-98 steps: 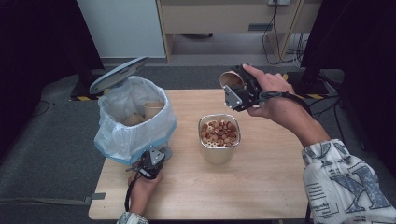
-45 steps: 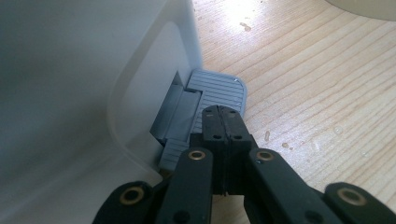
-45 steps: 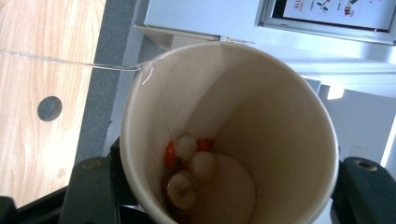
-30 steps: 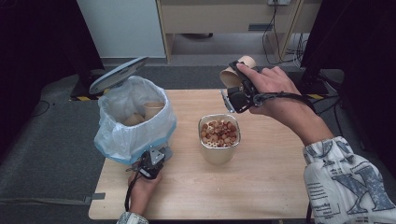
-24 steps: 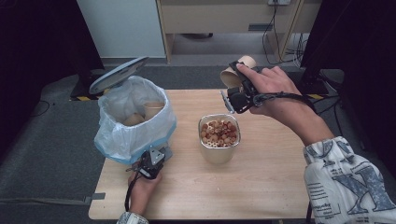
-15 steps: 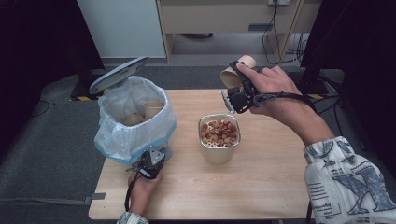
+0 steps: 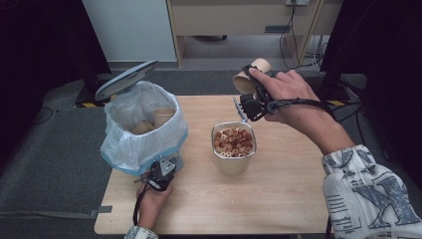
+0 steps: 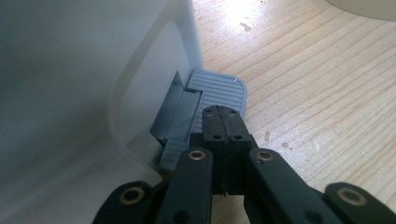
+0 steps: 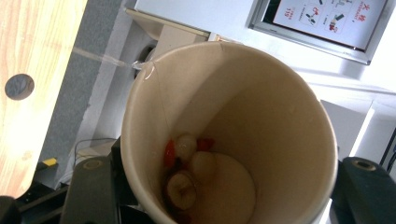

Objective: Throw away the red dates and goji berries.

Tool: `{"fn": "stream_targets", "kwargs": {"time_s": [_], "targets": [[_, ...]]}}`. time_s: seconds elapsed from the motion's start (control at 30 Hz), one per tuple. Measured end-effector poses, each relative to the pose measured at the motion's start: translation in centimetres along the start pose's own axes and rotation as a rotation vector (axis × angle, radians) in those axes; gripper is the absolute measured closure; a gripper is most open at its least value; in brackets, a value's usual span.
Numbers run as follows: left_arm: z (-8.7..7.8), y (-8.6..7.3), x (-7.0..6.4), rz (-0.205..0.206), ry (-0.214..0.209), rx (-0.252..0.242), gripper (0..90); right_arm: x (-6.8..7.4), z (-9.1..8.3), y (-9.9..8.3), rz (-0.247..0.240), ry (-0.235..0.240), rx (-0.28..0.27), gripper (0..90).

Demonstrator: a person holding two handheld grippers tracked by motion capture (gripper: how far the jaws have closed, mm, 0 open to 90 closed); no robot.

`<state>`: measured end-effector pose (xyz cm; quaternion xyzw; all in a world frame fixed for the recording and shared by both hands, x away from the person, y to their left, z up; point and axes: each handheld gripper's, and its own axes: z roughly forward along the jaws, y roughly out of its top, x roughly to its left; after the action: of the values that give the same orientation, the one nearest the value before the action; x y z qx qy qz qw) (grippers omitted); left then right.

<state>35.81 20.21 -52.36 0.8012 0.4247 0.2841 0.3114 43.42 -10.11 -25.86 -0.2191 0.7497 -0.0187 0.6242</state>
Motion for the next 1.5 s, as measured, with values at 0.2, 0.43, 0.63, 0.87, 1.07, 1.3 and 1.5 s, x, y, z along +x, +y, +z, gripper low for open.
{"fn": "stream_targets", "kwargs": {"time_s": [0.2, 0.43, 0.63, 0.87, 1.07, 1.3, 1.5], "targets": [[0.0, 0.0, 0.0, 0.0, -0.001, 0.0, 89.0, 1.2, 0.5, 0.4, -0.127, 0.014, 0.027, 35.5], [0.0, 0.0, 0.0, 0.0, 0.0, 0.0, 89.0, 2.9, 1.2, 1.7, -0.198, 0.05, 0.019, 35.5], [0.0, 0.0, 0.0, 0.0, -0.001, -0.001, 89.0, 2.9, 1.3, 1.8, -0.182, 0.043, 0.013, 35.4], [0.0, 0.0, 0.0, -0.002, -0.002, -0.001, 89.0, 4.4, 1.5, 2.1, -0.236, 0.072, 0.01, 35.4], [0.0, 0.0, 0.0, -0.001, -0.001, 0.0, 89.0, 5.4, 1.9, 2.5, -0.258, 0.106, 0.014, 35.2], [0.0, 0.0, 0.0, -0.002, -0.003, -0.002, 88.9, 4.6, 2.0, 1.5, -0.05, 0.097, -0.014, 35.1], [0.0, 0.0, 0.0, -0.002, -0.001, 0.0, 89.0, 4.5, 2.0, 0.9, 0.066, 0.131, -0.043, 34.9]]}}
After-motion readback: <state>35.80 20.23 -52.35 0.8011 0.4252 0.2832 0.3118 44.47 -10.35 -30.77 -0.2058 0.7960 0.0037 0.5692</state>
